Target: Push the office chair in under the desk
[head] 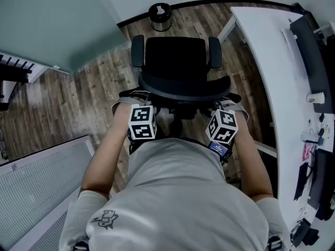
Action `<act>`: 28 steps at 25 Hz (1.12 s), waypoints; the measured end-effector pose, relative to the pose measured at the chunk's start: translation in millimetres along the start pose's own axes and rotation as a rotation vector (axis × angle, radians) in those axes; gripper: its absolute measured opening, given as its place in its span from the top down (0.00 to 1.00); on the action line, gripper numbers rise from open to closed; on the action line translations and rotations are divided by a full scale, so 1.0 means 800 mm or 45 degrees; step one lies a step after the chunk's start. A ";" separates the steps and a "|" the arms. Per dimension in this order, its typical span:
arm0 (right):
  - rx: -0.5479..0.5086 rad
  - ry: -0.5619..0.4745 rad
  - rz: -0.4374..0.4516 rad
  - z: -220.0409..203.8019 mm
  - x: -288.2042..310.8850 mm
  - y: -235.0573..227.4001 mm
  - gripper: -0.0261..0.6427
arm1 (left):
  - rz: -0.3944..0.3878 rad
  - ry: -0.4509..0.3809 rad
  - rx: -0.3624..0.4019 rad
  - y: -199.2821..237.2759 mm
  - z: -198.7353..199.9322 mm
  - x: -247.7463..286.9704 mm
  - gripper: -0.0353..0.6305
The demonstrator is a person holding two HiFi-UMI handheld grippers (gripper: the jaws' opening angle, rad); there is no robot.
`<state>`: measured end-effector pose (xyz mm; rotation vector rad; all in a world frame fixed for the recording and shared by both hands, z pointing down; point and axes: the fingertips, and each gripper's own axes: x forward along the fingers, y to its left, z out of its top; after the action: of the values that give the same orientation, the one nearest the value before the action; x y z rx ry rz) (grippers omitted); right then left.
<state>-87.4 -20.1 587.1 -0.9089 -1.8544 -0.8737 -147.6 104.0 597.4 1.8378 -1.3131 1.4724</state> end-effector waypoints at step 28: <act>0.943 0.240 -0.386 -0.129 -0.055 0.002 0.81 | -0.317 -0.239 0.894 0.120 0.174 0.090 0.79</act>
<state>-29.9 -116.5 586.1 -0.0863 -1.9508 -0.3580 -163.2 -79.1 596.5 2.5112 -0.6212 1.7890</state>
